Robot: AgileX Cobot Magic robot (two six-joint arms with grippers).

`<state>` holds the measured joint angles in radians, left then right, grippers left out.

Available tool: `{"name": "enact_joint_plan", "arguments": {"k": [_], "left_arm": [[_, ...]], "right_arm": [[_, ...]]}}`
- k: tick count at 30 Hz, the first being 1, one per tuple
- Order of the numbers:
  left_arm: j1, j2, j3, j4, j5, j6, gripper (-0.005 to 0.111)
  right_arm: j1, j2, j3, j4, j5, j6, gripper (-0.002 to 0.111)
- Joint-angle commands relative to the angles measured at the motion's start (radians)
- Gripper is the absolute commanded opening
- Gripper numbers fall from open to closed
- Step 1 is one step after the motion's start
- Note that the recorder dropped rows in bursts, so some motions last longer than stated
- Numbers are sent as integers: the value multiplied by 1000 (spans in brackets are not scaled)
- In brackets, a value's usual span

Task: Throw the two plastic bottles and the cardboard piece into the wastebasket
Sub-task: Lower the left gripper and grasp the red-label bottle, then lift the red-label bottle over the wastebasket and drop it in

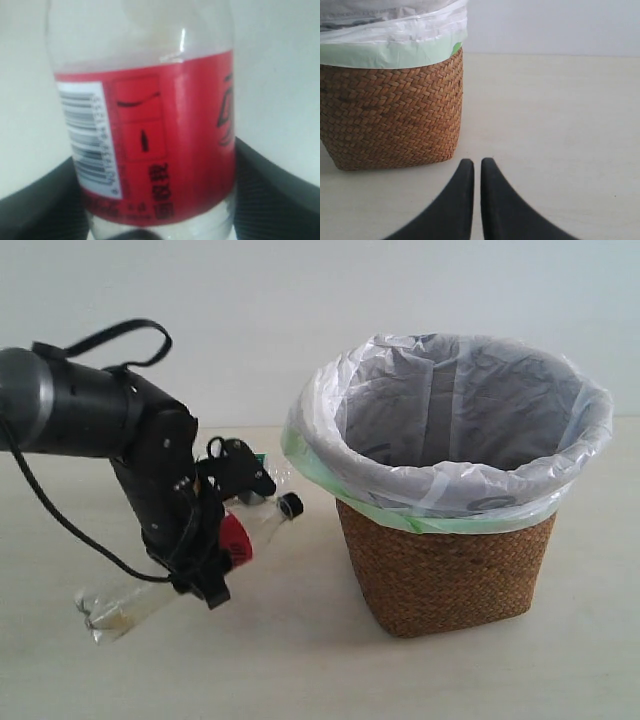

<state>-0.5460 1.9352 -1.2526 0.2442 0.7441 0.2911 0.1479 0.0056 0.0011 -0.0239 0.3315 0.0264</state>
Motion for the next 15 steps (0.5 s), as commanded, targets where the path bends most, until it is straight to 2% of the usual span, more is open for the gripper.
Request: {"name": "enact_joint_plan", "arguments": {"k": [1,3,4,5,11,13,15], "left_arm": [[4,-144,-10,156,-3,-225,4],[4,-196,-32,306,28,-389,4],[4,-239,-75,435,72,-518,4],[4,-269,-132,490,112,-584,4],[4,-304,-374,506,192,-714,4],[4,-291,-495,568,291,-726,4],[4,-282,-552,613,372,-714,4]], "right_arm": [[1,-6,-1,-8,-9,-3,2],[1,-6,-1,-8,-9,-3,2],[1,-6,-1,-8,-9,-3,2],[1,-6,-1,-8,-9,-3,2],[1,-6,-1,-8,-9,-3,2],[1,-6,-1,-8,-9,-3,2],[1,-6,-1,-8,-9,-3,2]]}}
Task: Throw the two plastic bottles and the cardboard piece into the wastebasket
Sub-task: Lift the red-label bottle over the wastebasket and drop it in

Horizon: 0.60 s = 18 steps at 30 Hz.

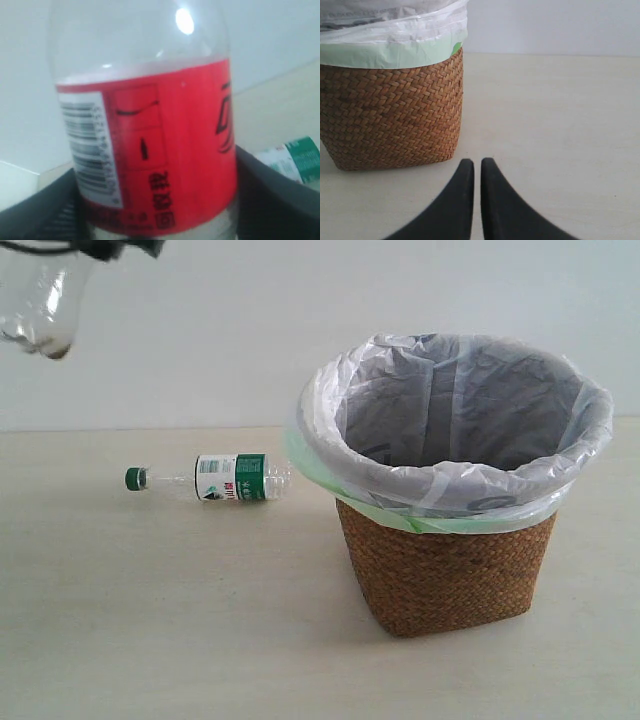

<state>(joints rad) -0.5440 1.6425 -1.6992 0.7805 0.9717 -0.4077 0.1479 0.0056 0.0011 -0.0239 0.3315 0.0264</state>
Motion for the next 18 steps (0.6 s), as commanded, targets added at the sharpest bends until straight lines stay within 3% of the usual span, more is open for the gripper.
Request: {"name": "enact_joint_plan", "arguments": {"k": [1,7,10,15,17,18], "left_arm": [[2,10,-112,76,158,-12,4],[2,42,-108,-47,168,24,4],[2,89,-108,-226,125,83,4],[-9,133,-142,-969,-184,517,5],[-18,140,-177,-1298,-284,722,20],[-24,146,-205,-1464,-305,843,34]], "right_arm": [[1,-6,-1,-8,-9,-3,2],[1,-6,-1,-8,-9,-3,2],[1,-6,-1,-8,-9,-3,2],[1,-6,-1,-8,-9,-3,2],[1,-6,-1,-8,-9,-3,2],[1,-6,-1,-8,-9,-3,2]]}}
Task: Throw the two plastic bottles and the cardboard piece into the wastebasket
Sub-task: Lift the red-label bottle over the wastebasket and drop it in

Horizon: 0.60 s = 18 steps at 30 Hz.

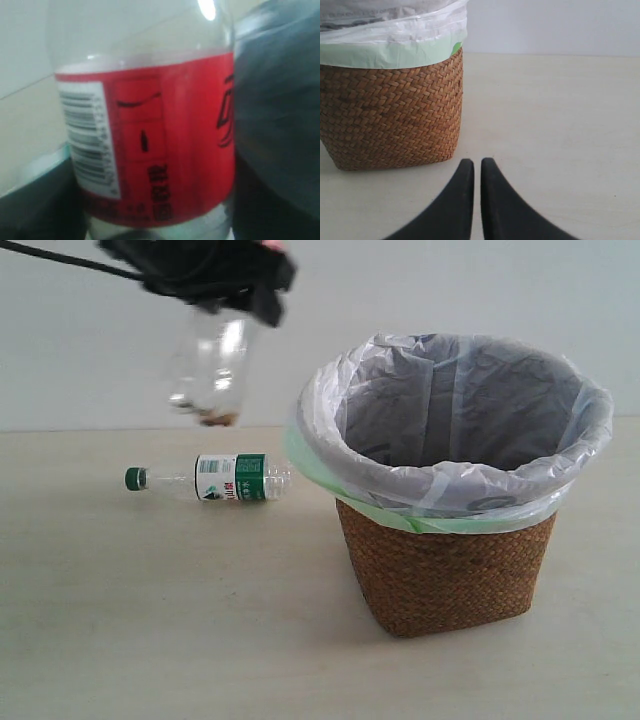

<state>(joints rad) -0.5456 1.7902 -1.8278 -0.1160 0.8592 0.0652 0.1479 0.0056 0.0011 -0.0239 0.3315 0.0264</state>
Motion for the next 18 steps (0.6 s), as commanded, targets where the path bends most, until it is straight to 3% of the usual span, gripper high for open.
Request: {"name": "enact_joint_plan", "arguments": {"k": [1,4,5,12,18], "left_arm": [[-26,7,-109,-707,-202,445,53],[-35,28,-156,-737,-208,471,105],[-35,33,-160,-699,-195,448,109],[-32,59,-159,-250,-104,196,107],[-32,57,-160,-51,-37,155,107]], "right_arm": [[1,-6,-1,-8,-9,-3,2],[1,-6,-1,-8,-9,-3,2],[1,-6,-1,-8,-9,-3,2],[1,-6,-1,-8,-9,-3,2],[1,-6,-1,-8,-9,-3,2]]}}
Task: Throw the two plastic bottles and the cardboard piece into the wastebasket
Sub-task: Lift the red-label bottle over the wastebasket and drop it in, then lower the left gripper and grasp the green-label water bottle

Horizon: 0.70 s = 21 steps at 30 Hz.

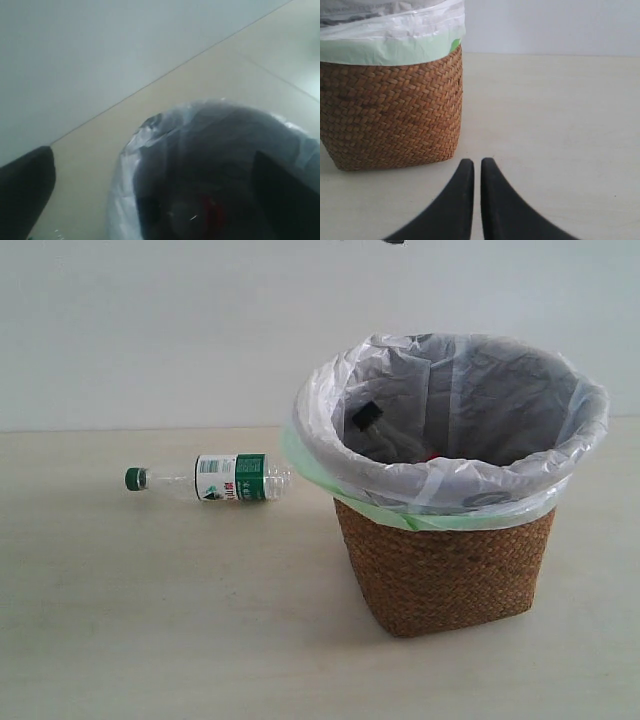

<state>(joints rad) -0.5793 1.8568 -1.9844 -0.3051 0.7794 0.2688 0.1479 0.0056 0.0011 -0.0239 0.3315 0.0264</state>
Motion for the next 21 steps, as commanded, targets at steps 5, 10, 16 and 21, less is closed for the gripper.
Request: {"name": "enact_joint_plan", "arguments": {"k": [5,10,16,21], "left_arm": [[1,-10,-3,451,178,-117,107],[36,7,12,624,309,-112,107],[79,75,106,621,331,-40,107],[81,178,138,618,325,14,107]], "right_arm": [[1,-6,-1,-8,-9,-3,2],[1,-6,-1,-8,-9,-3,2],[1,-6,-1,-8,-9,-3,2],[1,-6,-1,-8,-9,-3,2]]}}
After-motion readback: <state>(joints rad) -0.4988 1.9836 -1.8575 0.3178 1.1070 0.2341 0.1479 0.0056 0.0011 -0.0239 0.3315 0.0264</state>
